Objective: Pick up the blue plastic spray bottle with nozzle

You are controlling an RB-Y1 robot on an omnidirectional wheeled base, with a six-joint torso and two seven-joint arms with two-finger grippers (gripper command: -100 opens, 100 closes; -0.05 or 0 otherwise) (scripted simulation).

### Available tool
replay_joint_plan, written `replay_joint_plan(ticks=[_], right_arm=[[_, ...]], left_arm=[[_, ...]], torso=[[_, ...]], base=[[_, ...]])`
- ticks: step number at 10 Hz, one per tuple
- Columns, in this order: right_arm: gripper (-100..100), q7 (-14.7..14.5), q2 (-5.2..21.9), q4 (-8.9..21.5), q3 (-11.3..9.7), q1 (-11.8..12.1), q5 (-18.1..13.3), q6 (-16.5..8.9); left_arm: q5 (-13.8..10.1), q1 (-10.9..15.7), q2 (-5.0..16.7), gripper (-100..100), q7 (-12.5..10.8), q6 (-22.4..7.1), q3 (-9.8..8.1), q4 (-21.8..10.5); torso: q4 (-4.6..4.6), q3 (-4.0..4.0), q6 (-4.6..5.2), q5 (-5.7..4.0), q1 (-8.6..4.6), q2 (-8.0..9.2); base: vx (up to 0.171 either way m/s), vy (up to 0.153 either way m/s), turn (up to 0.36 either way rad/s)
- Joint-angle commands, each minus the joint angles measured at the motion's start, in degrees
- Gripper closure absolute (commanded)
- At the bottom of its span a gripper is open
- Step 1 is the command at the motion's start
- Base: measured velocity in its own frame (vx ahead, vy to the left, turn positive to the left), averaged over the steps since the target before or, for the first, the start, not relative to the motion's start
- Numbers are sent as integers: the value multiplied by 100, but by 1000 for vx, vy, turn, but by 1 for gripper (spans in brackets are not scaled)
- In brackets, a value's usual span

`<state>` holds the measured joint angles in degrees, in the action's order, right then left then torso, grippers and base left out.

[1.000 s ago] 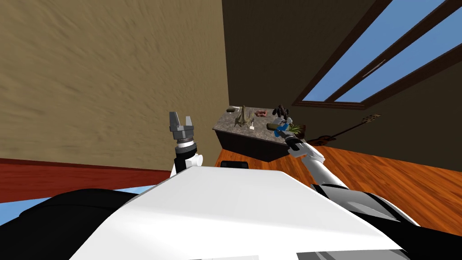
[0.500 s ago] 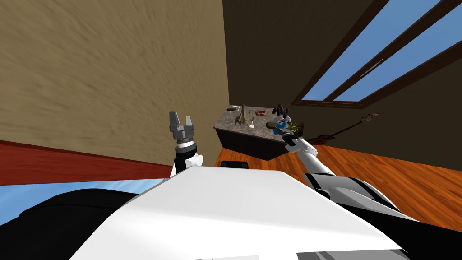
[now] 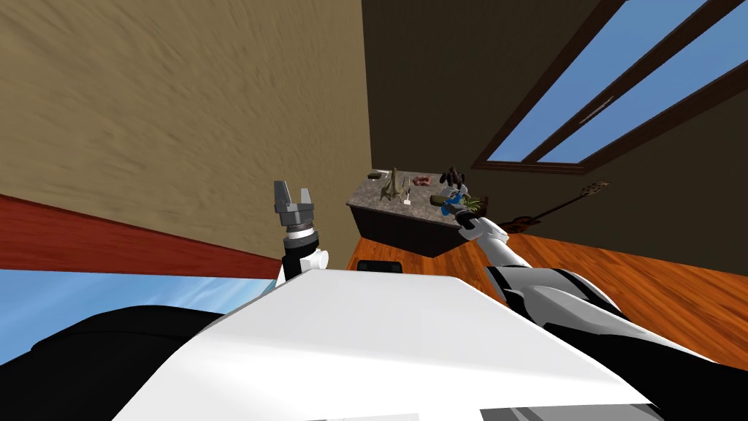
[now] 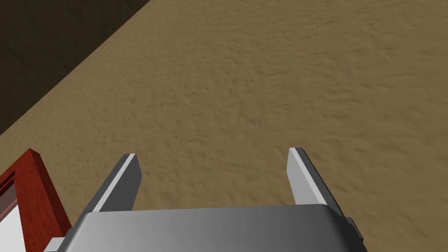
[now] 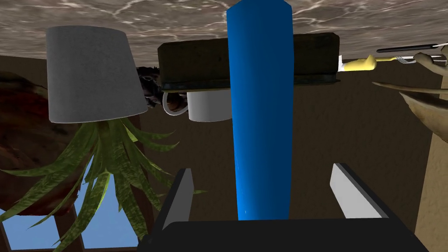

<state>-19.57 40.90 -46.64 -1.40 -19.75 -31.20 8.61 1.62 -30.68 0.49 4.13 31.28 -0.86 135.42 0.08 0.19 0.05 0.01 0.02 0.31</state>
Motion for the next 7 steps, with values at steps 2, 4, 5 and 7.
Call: replay_joint_plan(ticks=[2, 4, 5, 7], right_arm=[[-100, -18, -21, 408, -25, -388, -11, 2], [-100, -75, -30, 718, -204, -755, -34, 79], [-100, -75, -30, 966, -204, -969, -34, 79], [100, -145, -71, 1028, -144, -967, -54, 158]], left_arm=[[0, 0, 0, 0, 0, 0, 0, 0], [0, 0, 0, 0, 0, 0, 0, 0], [0, 0, 0, 0, 0, 0, 0, 0], [0, -1, 0, 0, 0, 0, 0, 0]], torso=[[-1, -4, 0, 0, 0, -8], [-3, -5, -2, 1, 6, -7], [0, 1, 0, 1, 4, 1], [-4, -10, 2, -1, -2, -18]], base=[[-37, 2, -3], [-88, 11, 12], [-59, -9, -3], [-9, -2, 2]])
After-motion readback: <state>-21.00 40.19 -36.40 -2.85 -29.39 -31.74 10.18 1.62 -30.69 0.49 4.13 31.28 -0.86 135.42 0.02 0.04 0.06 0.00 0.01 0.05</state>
